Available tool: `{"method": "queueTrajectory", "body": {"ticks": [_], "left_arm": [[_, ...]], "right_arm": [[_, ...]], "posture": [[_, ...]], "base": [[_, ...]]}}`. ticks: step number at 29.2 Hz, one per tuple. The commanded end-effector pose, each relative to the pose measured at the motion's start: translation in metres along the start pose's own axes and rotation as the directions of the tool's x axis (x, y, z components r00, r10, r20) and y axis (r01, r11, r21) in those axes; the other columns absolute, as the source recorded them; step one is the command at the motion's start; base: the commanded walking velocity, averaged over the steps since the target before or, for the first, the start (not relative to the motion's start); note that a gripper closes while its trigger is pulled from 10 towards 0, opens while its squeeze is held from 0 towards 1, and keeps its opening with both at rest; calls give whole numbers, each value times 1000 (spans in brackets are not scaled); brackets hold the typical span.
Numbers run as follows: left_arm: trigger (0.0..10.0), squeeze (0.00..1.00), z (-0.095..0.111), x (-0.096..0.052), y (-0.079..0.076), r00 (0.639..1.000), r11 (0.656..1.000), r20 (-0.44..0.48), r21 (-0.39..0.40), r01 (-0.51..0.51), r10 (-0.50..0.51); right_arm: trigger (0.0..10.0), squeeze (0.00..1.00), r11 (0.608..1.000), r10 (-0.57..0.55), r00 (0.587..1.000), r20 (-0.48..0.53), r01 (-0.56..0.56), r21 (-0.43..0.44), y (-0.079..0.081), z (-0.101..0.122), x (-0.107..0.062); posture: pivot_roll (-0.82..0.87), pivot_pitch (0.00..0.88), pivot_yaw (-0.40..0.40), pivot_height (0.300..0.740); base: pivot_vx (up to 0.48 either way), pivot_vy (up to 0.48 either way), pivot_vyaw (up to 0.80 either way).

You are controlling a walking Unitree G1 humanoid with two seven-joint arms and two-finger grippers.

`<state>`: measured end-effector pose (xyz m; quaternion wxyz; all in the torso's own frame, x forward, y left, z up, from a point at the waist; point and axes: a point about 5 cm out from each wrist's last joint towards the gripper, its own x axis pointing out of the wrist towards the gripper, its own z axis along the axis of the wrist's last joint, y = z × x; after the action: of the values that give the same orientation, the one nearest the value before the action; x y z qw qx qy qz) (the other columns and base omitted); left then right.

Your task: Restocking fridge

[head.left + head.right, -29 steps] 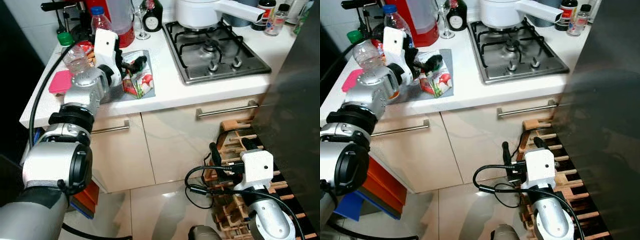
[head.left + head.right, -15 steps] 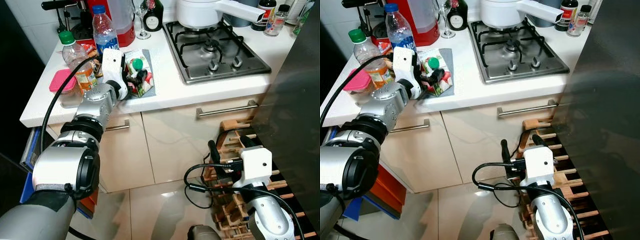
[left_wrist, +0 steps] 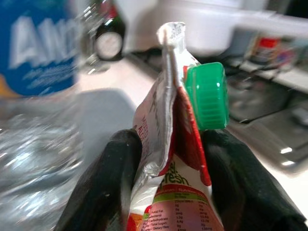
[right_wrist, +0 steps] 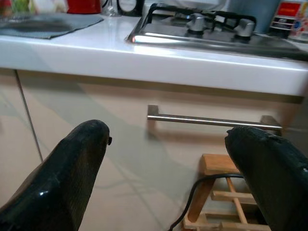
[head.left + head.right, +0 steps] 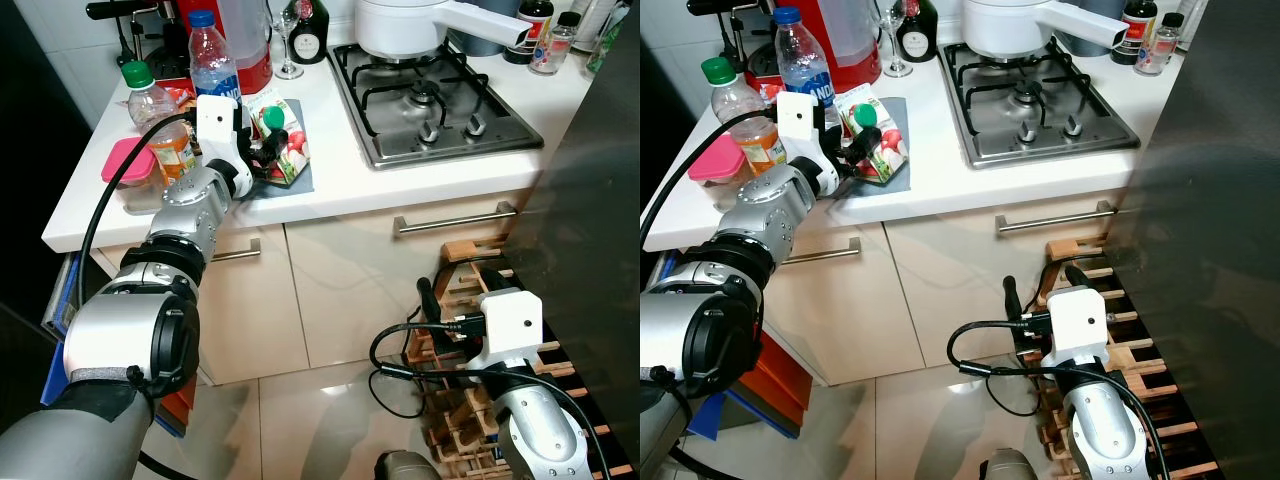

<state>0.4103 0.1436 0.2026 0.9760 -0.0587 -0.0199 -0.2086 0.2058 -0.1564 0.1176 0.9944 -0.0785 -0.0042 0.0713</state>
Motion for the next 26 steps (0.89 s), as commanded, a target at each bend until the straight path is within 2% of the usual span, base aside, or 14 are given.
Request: {"method": "queueTrajectory", "body": {"ticks": [1, 2, 3, 5, 9, 10, 11, 15, 17, 19, 20, 21, 24, 26], "left_arm": [[0, 0, 17, 5, -9, 995, 997, 74, 45, 57, -60], [0, 0, 26, 9, -22, 983, 987, 123, 106, 124, -137], [0, 0, 32, 11, -29, 973, 979, 151, 133, 157, -177], [0, 0, 36, 12, -34, 963, 972, 172, 146, 182, -206], [0, 0, 52, 6, -51, 914, 949, 282, 205, 239, -291], [10000, 0, 56, -1, -56, 897, 946, 321, 214, 245, -304], [10000, 0, 56, -1, -56, 897, 946, 321, 214, 245, -304], [10000, 0, 52, -20, -74, 871, 935, 360, 249, 254, -333], [10000, 0, 39, -29, -75, 897, 945, 329, 241, 221, -294], [10000, 0, 25, -34, -69, 938, 972, 275, 164, 169, -209], [10000, 0, 25, -34, -69, 938, 972, 275, 164, 169, -209], [10000, 0, 17, -38, -66, 955, 980, 248, 147, 131, -165], [10000, 0, -7, -58, -56, 983, 997, 181, 78, 24, -38], [10000, 0, -16, -66, -53, 987, 998, 158, 64, -10, 0]], "right_arm": [[10000, 0, 1000, 13, 1000, 11, -13, 8, 1, 1, 4], [10000, 0, 1000, 20, 1000, 23, -20, 9, 2, 2, 10], [10000, 0, 1000, 21, 999, 32, -22, 6, 2, 2, 14], [10000, 0, 1000, 22, 999, 39, -22, 4, 3, 3, 18], [10000, 0, 1000, 15, 997, 82, -15, -2, 2, 9, 33], [10000, 0, 1000, 8, 996, 94, -8, 0, 2, 10, 37], [10000, 0, 1000, 8, 996, 94, -8, 0, 2, 10, 37], [10000, 0, 1000, -26, 991, 132, 27, -9, 1, 13, 52], [10000, 0, 996, -89, 985, 148, 93, -18, -5, 14, 56], [10000, 0, 989, -141, 978, 152, 148, -30, -11, 13, 55], [10000, 0, 989, -141, 978, 152, 148, -30, -11, 13, 55], [10000, 0, 986, -158, 976, 149, 164, -28, -14, 11, 53], [10000, 0, 982, -184, 975, 121, 189, -26, -22, 1, 40], [10000, 0, 981, -191, 977, 99, 194, -23, -25, -5, 36]], "posture": [[-308, 0, 72, 740], [-294, 0, 66, 740], [-284, 0, 65, 740], [-277, 0, 64, 740], [-242, 0, 58, 740], [-242, 0, 58, 740], [-242, 0, 58, 740], [-189, 0, 54, 740], [-181, 0, 50, 740], [-172, 0, 46, 740], [-172, 0, 46, 740], [-167, 0, 42, 740], [-166, 0, 39, 740], [-160, 0, 33, 740]], "base": [[0, 0, 0], [0, 0, 0], [0, 0, 0], [0, 0, 0], [0, 0, 0], [0, 0, 0], [0, 0, 0], [0, 0, 0], [0, 0, 0], [0, 0, 0], [0, 0, 0], [0, 0, 0], [0, 0, 0], [0, 0, 0]]}}
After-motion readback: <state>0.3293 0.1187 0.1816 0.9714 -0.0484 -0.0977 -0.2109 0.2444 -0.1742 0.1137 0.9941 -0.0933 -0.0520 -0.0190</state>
